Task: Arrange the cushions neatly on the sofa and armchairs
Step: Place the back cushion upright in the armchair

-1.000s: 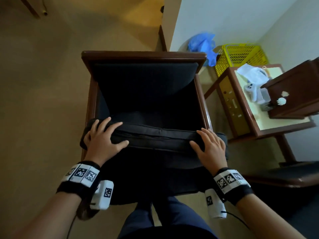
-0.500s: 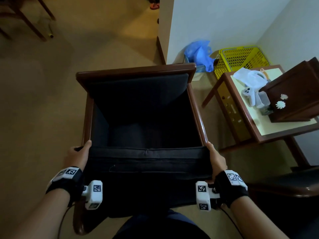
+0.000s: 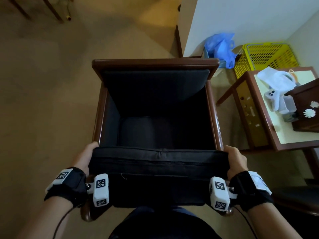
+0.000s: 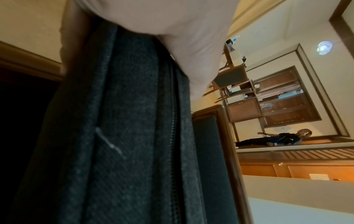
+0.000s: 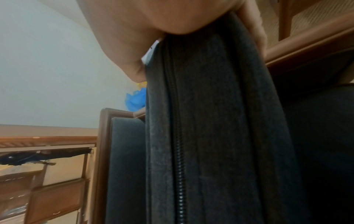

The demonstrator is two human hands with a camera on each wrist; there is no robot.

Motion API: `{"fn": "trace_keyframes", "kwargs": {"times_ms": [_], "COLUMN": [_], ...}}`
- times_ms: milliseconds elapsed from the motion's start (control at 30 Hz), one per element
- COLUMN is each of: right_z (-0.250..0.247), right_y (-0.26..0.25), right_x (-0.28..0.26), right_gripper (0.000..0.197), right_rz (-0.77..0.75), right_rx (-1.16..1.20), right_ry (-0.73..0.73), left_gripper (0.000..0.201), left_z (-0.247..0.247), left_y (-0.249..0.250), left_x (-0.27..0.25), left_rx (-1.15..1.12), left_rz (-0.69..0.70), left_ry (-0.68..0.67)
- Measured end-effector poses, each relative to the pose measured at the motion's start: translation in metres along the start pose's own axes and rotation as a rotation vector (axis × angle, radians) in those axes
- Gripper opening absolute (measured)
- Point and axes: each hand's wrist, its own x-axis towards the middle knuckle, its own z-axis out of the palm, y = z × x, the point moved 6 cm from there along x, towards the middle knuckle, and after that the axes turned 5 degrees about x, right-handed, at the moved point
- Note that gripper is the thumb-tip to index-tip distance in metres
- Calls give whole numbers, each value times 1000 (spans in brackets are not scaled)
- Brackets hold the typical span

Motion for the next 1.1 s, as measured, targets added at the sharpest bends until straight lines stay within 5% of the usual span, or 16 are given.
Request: {"fn": "trace_keyframes", "kwargs": {"times_ms": [200,333,433,567,667,800,967,1033,1100], "right_z": [21,43,66,98,105,97,102,105,112], "right_y": [-57,-101,-128,-123,-90,-70,-79,-82,-77], "right_x": [-10,-16,-9,12,22,37,29,17,1], "right_gripper": [53,33,16,26,71,83,107,106,112], "right_rz": [-137,-245,-319,-271,-229,-310,-510,-584,-637], "right_rx": [50,63,115,88,57,47,-156,-361,-609], "right_ry": [-24,-59,-35,-91,-99,-98,-99,-82,-102], "left_gripper": [18,22,48,80,62,50,116,110,61], "left_z": [-5,-3,5,13,31,35,29,29,37], "left_y": [34,78,96,89,92,86,73,77,94], "left_x": [-13,-14,-2,37,25,28,61,70,56], "left_rx": [-97,-157,-218,-283,-214,-195,-165,-175,-230], "left_rz": [92,174,202,237,239,269,28,-30,-2], "left_ry": [4,8,48,120,112,82,24,31,28]}}
